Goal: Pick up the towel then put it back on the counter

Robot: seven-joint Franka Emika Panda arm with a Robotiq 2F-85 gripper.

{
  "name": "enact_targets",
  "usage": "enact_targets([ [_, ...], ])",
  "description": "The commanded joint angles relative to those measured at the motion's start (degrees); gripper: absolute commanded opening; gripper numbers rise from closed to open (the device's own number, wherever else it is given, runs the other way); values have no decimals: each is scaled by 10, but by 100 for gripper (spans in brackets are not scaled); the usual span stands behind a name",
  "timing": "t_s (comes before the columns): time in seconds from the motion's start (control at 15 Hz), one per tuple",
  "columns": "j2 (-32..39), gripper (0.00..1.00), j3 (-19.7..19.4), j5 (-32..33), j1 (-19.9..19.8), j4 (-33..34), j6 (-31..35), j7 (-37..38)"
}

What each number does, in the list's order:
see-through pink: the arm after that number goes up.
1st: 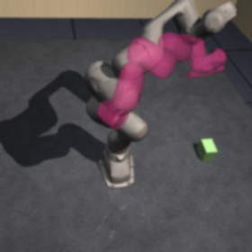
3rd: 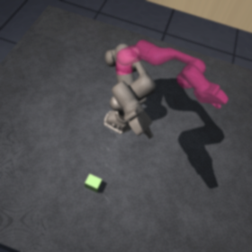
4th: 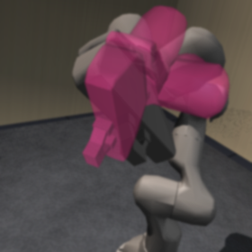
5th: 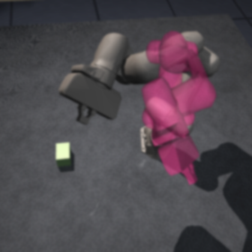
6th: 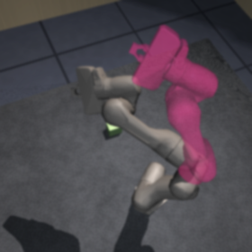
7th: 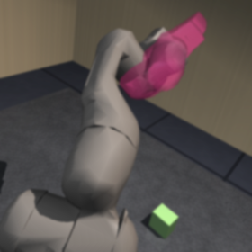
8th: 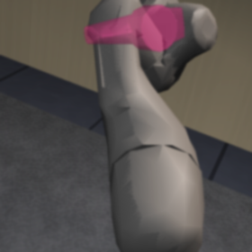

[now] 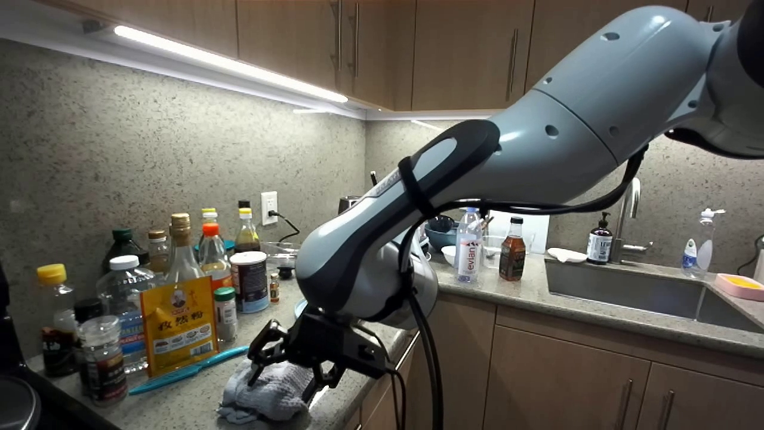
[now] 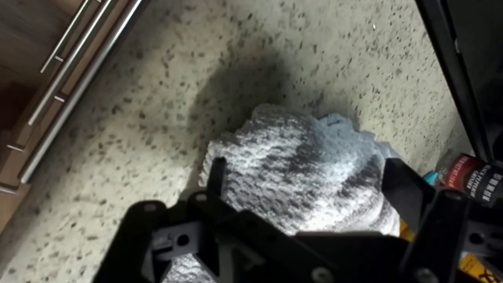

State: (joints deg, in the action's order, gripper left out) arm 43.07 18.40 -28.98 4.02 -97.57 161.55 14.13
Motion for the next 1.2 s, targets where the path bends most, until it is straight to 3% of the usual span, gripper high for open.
enact_targets([
  [0.0, 13, 100, -24, -10, 45, 11, 19, 69],
  [0.2, 23, 100, -46, 0, 77, 23, 38, 107],
  [0.27, 25, 75, -56, 6, 87, 28, 45, 114],
  [0.33, 26, 73, -66, 12, 96, 31, 50, 118],
  [0.73, 18, 34, -196, 148, 185, 39, 79, 104],
  [1.07, 0, 3, -305, 266, 254, 33, 60, 103],
  [1.13, -6, 1, -330, 290, 269, 30, 59, 104],
])
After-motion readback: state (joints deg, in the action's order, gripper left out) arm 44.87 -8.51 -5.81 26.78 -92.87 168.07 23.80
